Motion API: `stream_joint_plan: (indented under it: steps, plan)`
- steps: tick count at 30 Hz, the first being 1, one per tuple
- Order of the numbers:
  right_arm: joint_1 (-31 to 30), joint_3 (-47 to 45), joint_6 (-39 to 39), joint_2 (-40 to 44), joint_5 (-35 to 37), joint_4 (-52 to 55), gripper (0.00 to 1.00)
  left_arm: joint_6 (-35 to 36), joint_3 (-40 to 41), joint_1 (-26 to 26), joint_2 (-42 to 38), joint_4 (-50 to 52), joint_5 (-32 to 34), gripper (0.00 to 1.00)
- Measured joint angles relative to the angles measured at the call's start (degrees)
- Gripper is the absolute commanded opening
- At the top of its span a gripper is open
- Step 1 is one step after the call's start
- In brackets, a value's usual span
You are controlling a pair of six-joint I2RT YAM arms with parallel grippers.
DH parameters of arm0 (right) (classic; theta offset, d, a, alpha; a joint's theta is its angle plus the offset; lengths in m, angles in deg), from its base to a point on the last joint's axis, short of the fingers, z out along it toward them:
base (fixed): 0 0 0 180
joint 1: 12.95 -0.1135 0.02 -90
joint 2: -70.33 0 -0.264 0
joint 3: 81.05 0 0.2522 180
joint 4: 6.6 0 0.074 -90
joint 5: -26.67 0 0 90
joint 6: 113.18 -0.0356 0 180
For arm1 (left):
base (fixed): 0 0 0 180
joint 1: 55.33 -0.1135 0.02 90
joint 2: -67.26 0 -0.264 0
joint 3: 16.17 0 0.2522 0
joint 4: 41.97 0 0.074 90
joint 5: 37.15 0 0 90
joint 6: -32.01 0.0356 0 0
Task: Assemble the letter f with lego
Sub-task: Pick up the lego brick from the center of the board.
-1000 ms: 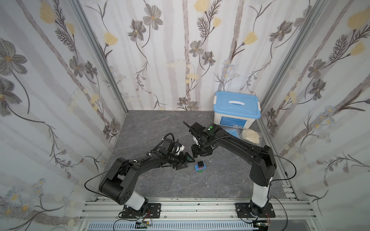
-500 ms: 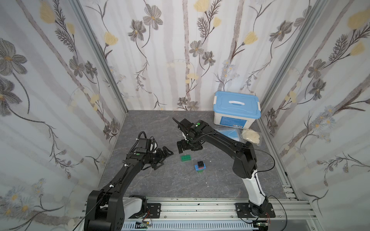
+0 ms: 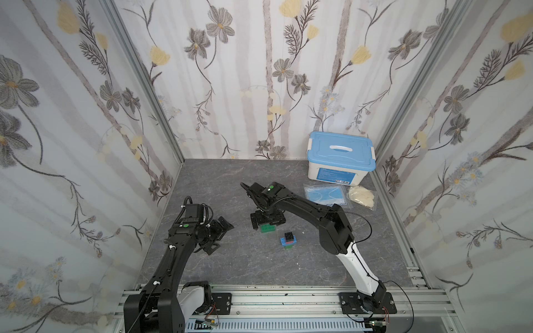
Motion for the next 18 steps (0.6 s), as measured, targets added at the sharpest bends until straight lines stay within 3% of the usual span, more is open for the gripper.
stream_joint_plan:
  steps: [18]
  plan:
    - [0.59,2.73,-1.51,-4.28,0.55,0.26,0.95,-0.2,0.26,0.07,0.26,0.02,-0.48,1.0]
